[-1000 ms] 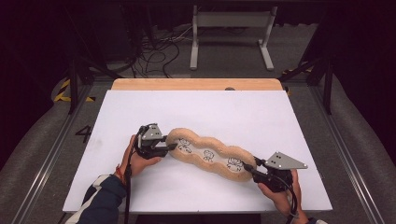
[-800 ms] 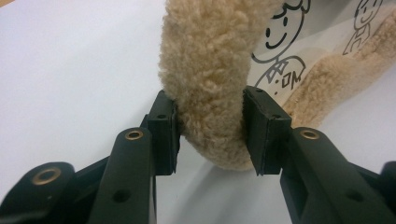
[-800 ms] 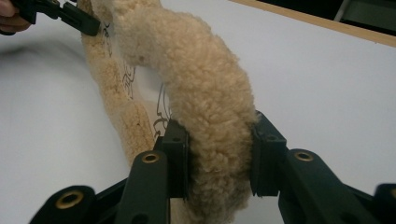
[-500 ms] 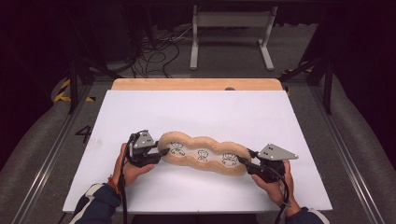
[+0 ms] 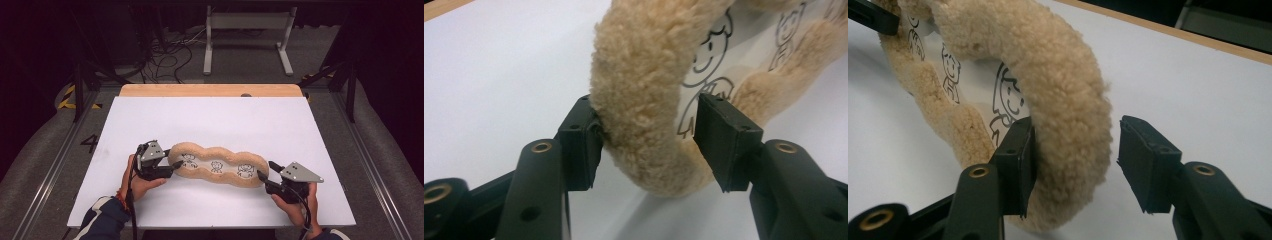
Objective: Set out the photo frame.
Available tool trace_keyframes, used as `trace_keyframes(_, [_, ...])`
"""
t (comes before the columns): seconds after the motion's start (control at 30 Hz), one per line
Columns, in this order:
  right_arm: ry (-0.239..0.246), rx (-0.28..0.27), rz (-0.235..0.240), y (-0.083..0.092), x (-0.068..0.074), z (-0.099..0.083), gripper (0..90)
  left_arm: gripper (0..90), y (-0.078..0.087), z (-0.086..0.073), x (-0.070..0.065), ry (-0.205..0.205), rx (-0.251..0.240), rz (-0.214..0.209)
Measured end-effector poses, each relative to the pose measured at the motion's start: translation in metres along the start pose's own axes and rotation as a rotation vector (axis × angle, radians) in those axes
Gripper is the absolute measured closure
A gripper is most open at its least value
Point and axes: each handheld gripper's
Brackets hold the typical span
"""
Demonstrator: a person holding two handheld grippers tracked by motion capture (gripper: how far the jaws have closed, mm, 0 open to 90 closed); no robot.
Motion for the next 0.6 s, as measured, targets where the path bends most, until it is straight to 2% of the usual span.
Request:
trace_keyframes(0.1, [-0.001, -0.007, -0.005, 0.006, 0.001, -0.003, 50.3, 47.0, 0.004, -0.001, 0.000, 0.011, -0.002, -0.005])
trace_keyframes(0.17, [-0.009, -0.012, 0.016, 0.010, 0.001, -0.003, 61.7, 54.2, 0.006, -0.001, 0.001, 0.009, -0.007, -0.004])
trace_keyframes(0.2, [-0.003, -0.009, 0.017, 0.009, 0.002, -0.002, 63.1, 55.4, 0.007, -0.002, 0.001, 0.009, -0.002, -0.005])
trace_keyframes(0.37, [-0.005, 0.001, 0.016, 0.008, 0.001, -0.002, 66.1, 59.4, 0.013, -0.003, -0.001, -0.007, 0.005, -0.017])
trace_keyframes(0.6, [-0.002, 0.004, 0.003, 0.003, 0.000, -0.001, 66.4, 61.1, 0.020, -0.005, -0.009, 0.018, 0.004, -0.009])
Point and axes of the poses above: each handheld gripper's, and its own axes: y roughly backward along the jaws, z roughly out of its top, x roughly to its left, and after that the axes turned 15 degrees about -x, right-handed
